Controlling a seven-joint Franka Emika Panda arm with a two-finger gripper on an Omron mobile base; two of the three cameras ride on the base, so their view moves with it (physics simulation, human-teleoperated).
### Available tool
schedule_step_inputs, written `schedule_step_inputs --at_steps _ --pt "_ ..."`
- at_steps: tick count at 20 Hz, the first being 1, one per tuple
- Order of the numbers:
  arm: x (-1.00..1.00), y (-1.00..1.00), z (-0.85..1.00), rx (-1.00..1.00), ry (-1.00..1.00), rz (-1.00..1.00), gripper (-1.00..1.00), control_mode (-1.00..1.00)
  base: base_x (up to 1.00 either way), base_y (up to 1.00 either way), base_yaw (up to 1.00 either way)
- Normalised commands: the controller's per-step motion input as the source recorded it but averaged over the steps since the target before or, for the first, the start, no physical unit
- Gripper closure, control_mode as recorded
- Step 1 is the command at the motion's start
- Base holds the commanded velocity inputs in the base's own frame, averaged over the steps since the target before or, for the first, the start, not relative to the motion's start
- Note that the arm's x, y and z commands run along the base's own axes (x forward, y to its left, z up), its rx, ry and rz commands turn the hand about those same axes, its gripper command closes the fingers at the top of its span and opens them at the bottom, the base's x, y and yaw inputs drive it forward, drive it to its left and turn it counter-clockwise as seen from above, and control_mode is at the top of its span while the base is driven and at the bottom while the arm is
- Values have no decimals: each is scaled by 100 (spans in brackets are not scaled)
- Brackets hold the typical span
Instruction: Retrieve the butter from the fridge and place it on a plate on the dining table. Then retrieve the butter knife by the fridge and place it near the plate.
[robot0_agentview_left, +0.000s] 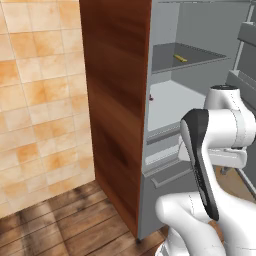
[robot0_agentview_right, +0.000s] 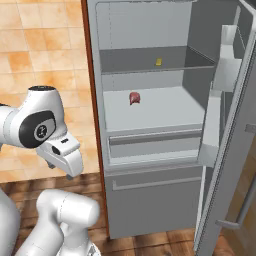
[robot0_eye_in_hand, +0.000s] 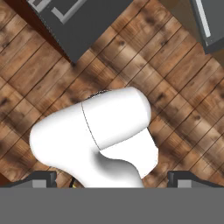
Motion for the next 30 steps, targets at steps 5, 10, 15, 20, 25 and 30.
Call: schedule_step_inputs --at_steps 5,10,15,20,25,30 --pt "0 0 0 0 0 0 -100 100 9 -61 -1" --pt "0 0 0 0 0 0 -100 100 17 -7 -11" --pt "0 0 0 0 0 0 -100 100 30 0 -31" --pt "0 0 0 0 0 0 -100 100 44 18 -27" --pt "0 0 0 0 0 0 -100 100 57 6 -10" --pt "0 0 0 0 0 0 -100 100 58 -20 0"
